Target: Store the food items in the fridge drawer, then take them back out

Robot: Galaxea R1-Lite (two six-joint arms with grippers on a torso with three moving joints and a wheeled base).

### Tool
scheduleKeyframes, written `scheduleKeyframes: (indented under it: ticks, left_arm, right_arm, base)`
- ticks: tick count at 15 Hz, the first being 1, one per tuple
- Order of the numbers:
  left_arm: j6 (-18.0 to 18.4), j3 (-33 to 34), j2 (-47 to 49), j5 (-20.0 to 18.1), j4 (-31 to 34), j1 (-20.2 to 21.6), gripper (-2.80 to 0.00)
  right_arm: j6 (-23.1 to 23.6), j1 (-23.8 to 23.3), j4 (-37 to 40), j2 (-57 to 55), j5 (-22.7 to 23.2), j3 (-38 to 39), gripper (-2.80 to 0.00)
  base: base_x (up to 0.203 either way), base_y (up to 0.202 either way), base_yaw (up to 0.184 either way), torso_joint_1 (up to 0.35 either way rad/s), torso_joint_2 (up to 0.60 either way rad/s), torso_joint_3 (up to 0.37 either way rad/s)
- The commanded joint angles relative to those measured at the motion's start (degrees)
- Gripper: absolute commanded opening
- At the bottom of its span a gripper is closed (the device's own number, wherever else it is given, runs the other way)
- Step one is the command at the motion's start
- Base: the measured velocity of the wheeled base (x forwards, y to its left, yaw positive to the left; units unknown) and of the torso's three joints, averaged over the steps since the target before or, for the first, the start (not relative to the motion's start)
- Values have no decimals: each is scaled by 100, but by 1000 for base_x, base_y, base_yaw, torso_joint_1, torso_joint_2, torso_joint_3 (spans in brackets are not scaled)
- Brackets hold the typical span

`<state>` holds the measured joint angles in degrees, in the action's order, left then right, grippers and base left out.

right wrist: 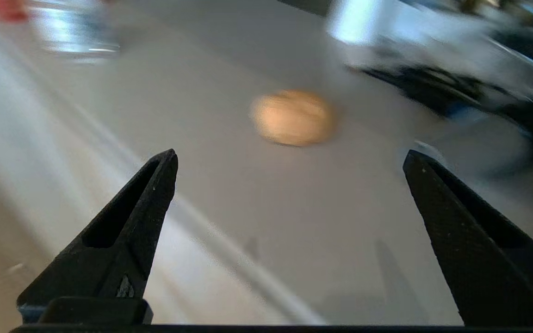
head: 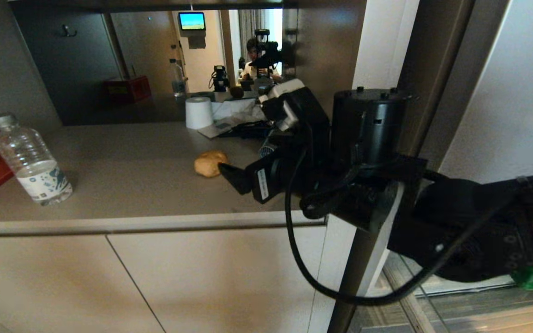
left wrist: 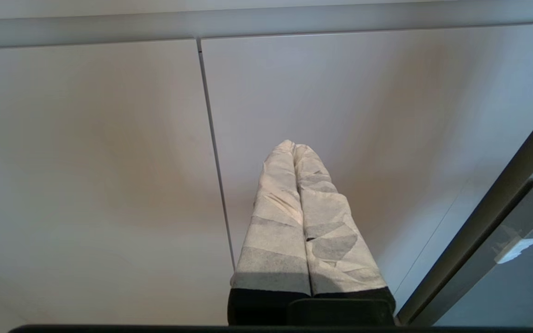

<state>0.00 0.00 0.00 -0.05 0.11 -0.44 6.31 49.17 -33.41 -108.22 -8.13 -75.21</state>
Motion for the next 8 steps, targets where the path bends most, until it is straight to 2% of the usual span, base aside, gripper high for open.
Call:
scheduleKeyframes:
  ticks: [1,4,8]
  left_arm:
    - [0,0,9,-4,5,0,-280]
    - [-9,0,9,-4,-2,0,-280]
    - [-9,0,9,-4,-2,0,-280]
  right_arm:
    - [-22,-222,-9,-282,-83,-121,0]
    - [-45,-220,-207,-857,-332,-302,0]
    - [23,-136,-493,-1628,-911,-1108,0]
  base:
    - [0,0,0,0,0,0]
    - [0,0,0,0,0,0]
    - [0,0,0,0,0,0]
